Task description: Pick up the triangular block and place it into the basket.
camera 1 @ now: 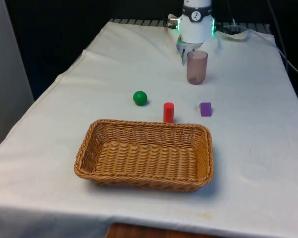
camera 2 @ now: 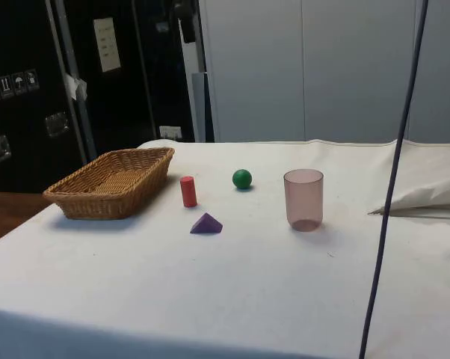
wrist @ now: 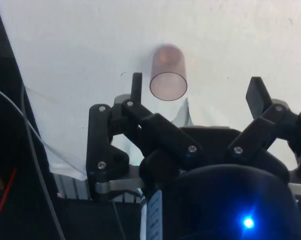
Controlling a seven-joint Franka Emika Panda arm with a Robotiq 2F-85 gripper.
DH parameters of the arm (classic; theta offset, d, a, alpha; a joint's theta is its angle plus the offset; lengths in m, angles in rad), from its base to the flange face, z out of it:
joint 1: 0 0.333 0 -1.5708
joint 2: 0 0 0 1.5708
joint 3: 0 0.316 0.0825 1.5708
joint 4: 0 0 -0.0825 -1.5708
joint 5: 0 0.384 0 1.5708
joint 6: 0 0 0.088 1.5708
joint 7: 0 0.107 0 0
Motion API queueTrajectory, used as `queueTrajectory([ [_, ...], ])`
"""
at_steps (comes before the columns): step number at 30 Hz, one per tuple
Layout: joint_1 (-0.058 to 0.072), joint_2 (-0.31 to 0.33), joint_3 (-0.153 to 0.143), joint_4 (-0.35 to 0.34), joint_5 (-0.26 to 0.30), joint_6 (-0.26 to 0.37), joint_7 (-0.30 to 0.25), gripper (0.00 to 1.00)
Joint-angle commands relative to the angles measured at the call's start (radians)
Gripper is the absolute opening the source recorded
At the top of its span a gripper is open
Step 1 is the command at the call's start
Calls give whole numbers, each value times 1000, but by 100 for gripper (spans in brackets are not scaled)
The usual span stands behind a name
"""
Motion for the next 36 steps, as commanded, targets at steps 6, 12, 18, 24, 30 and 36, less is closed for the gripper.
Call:
queueTrajectory([
  [6,1,-4,22,-14,-4,16,24,100],
  [12,7,-44,46,-80,-32,71,67,100],
  [18,8,-75,68,-142,-55,112,101,100],
  [24,5,-94,88,-187,-64,130,120,100],
  [30,7,-120,110,-264,-86,199,167,100],
  [36,6,-122,127,-310,-91,258,202,100],
])
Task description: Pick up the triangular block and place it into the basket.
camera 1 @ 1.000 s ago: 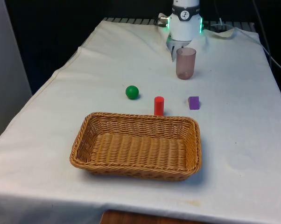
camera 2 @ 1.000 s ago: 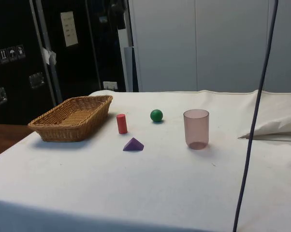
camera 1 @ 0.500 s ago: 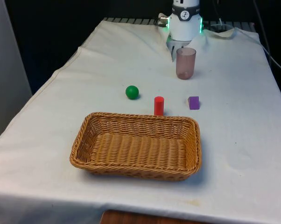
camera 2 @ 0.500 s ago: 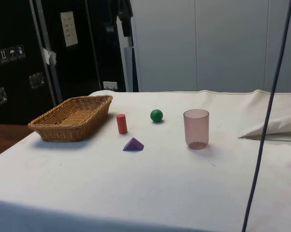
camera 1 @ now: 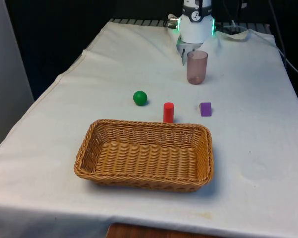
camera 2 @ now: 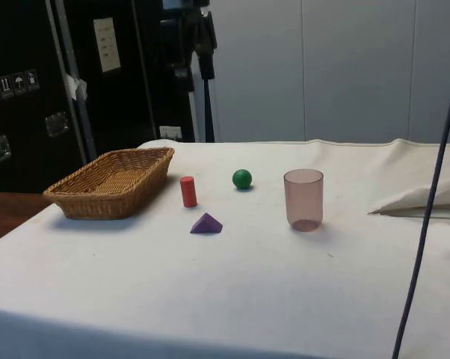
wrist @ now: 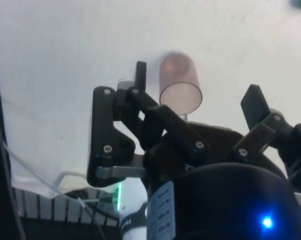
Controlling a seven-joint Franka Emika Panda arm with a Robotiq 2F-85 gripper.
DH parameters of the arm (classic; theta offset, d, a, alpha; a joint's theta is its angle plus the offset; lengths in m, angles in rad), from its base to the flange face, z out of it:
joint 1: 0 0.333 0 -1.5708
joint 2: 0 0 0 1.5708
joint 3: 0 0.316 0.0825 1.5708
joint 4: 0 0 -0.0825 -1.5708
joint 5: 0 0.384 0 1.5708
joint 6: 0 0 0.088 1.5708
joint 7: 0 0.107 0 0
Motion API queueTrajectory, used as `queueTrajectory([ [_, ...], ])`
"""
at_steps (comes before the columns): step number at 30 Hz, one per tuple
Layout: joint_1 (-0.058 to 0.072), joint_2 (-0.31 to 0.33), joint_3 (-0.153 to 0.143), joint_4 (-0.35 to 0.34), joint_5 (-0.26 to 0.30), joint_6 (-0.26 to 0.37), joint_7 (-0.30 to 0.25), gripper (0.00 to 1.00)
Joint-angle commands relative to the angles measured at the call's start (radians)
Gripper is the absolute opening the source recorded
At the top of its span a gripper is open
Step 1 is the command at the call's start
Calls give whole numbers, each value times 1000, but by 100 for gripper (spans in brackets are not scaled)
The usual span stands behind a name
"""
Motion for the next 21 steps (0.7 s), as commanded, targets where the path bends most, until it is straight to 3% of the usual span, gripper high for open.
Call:
queueTrajectory([
  [1,1,-1,2,-5,-10,18,16,100],
  [4,1,9,9,-17,-16,50,32,100],
  [6,0,6,8,-13,-5,34,20,100],
  [7,2,15,13,-23,-17,67,42,100],
  [14,3,43,37,-45,-8,135,83,100],
  [15,0,43,36,-40,-6,118,71,100],
  [21,2,66,58,-65,-8,190,123,100],
])
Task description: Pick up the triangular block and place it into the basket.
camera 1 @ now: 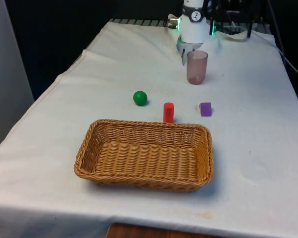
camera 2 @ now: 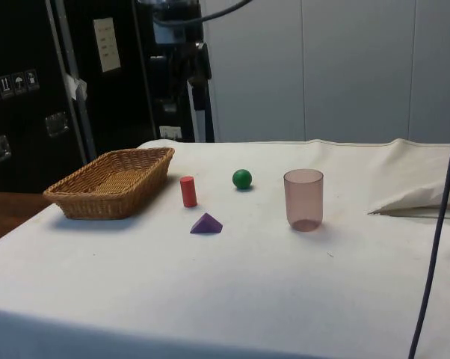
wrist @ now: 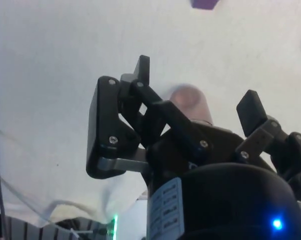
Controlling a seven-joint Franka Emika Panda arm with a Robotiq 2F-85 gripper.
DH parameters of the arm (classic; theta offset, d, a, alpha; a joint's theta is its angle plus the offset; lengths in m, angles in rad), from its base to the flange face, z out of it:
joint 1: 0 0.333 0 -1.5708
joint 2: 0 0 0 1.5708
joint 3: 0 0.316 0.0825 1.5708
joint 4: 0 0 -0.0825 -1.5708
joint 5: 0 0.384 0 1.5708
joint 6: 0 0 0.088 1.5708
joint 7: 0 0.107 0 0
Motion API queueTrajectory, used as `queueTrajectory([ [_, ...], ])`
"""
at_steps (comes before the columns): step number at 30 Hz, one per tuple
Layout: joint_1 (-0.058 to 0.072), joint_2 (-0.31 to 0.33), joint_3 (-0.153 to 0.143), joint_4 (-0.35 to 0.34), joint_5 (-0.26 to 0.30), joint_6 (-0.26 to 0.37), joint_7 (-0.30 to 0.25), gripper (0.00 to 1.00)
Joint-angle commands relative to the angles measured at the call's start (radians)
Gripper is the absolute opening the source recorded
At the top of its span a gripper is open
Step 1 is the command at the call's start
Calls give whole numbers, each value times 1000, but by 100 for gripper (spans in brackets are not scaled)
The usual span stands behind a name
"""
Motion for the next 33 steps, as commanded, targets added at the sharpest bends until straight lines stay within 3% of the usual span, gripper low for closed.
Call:
queueTrajectory([
  [1,1,5,4,-10,-2,27,16,100],
  [4,0,12,8,-18,0,35,16,100],
  [7,0,16,9,-51,-7,89,20,100],
  [20,-4,80,3,-89,-6,188,-58,100],
  [21,-3,75,4,-81,-3,165,-52,100],
  [23,-5,99,0,-97,-5,213,-71,100],
  [33,-6,149,-16,-115,-14,294,-101,100],
])
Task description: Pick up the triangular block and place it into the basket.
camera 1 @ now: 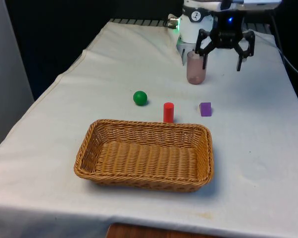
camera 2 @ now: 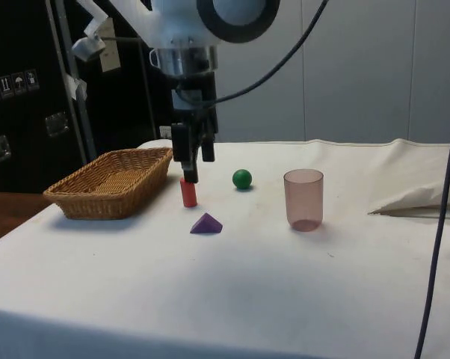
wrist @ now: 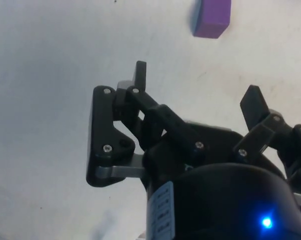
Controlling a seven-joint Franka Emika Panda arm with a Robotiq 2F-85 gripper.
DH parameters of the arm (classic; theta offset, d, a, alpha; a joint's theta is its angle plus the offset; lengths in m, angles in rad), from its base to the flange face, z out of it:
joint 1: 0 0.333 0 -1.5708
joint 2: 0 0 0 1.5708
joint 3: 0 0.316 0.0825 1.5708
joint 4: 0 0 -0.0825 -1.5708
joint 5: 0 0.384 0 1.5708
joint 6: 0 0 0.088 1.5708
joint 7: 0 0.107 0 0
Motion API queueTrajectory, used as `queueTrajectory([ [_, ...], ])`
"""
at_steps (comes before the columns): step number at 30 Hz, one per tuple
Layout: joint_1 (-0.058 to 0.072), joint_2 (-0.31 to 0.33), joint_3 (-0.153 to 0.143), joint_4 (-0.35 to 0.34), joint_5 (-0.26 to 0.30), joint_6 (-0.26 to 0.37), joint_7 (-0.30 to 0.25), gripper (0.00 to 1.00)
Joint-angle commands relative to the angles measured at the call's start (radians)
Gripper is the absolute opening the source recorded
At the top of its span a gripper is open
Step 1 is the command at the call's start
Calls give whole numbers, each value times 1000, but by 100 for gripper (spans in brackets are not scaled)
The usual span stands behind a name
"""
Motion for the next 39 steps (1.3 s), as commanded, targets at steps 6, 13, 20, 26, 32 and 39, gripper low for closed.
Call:
queueTrajectory([
  [6,-4,49,-12,-10,-2,74,-21,100],
  [13,-6,99,-26,0,0,111,-28,100],
  [20,-17,151,-28,12,12,155,-42,100],
  [26,-18,186,-27,18,13,184,-40,100],
  [32,-17,210,-30,21,10,207,-37,100],
  [39,-14,234,-35,24,2,220,-32,100],
])
